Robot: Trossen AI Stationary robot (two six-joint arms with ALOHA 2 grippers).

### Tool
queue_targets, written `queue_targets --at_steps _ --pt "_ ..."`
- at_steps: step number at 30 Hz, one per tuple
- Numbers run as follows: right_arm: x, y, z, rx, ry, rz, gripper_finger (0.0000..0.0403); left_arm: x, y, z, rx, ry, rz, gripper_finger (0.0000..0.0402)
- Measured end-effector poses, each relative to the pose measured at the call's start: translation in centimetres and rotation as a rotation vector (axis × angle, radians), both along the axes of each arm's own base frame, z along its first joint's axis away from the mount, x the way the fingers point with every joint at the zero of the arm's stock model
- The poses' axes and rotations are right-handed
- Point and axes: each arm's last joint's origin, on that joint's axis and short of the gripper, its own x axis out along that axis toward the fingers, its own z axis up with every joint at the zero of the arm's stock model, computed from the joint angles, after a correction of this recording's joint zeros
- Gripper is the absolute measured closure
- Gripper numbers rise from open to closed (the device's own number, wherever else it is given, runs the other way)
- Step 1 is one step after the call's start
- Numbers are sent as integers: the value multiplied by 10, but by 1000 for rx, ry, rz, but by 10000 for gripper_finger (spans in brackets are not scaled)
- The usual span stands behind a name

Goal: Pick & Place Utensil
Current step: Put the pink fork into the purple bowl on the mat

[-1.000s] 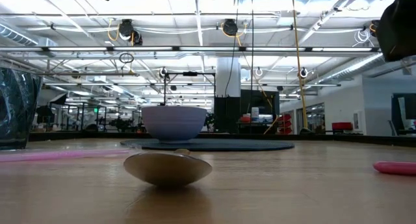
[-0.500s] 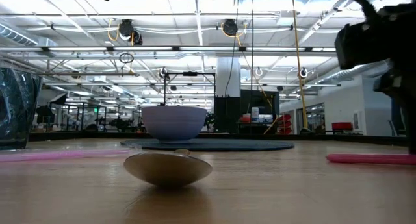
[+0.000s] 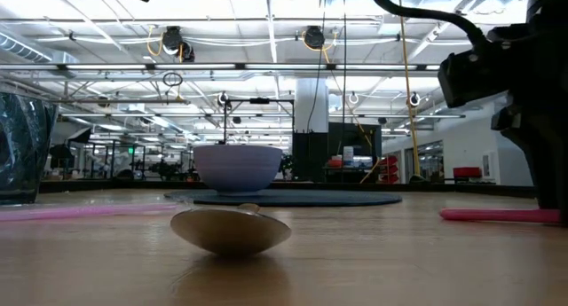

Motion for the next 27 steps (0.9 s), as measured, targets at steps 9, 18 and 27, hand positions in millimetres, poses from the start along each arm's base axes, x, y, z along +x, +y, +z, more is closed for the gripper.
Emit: queue_targets --at_steps 9,18,27 --pt "-5 -2 -7 31 -2 -17 360 0 0 0 -3 -1 1 268" --pt "-3 -2 -8 -11 -43 26 366 0 0 0 -14 -2 4 268" --pt "-2 -2 -8 -40 -71 68 366 0 0 0 -21 -2 7 268"
